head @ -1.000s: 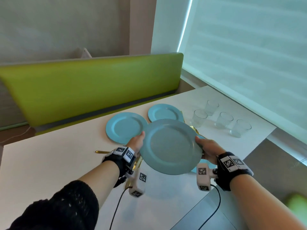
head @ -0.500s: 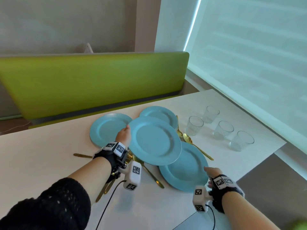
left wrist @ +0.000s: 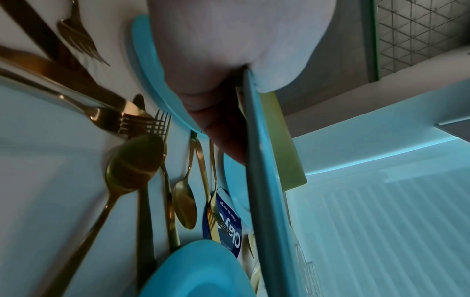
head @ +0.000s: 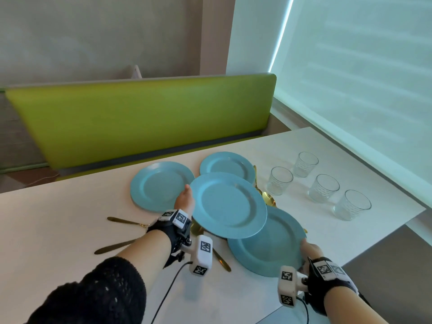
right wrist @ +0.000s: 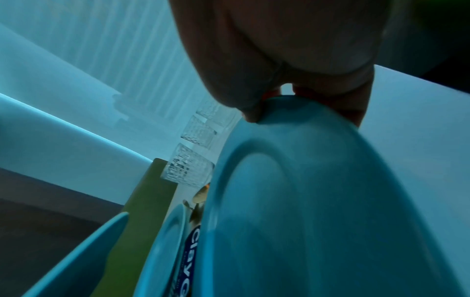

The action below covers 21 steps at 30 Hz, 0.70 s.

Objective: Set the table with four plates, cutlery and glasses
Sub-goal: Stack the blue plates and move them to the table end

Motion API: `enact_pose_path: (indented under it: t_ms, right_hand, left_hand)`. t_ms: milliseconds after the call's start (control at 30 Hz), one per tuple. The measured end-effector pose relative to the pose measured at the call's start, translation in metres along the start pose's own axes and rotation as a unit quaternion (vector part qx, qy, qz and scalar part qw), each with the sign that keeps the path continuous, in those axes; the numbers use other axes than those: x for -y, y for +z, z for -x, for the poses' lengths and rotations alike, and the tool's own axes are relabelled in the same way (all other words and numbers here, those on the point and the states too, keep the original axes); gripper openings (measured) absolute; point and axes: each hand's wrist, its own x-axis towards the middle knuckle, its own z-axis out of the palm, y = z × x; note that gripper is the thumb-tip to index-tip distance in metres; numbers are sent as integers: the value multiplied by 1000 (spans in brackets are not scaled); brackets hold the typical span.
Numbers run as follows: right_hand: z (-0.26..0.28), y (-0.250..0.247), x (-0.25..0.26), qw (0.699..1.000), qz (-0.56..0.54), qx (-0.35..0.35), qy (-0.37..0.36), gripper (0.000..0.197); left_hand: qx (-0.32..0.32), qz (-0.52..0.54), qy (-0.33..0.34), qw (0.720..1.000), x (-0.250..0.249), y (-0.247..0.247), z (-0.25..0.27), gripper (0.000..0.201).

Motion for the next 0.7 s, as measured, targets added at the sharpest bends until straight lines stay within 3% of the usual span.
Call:
enact_pose_path:
  t_ms: [200, 300, 400, 700]
  right_hand:
    - [-8, -29, 16, 998, -2, -21, -51, 54]
    - [13, -36, 36, 995, -71, 13, -70, 39]
    - [13, -28, 45, 987, -123, 53, -88, 37]
    - [39, 29, 65, 985, -146, 43, -79, 48]
  left_hand:
    - [15, 36, 4, 999, -3, 17, 10, 56]
    - [25, 23, 4, 999, -4, 25, 15, 57]
    - [41, 15, 10, 999, -4, 29, 23, 57]
    - [64, -115, 98, 986, -9, -1, 15, 50]
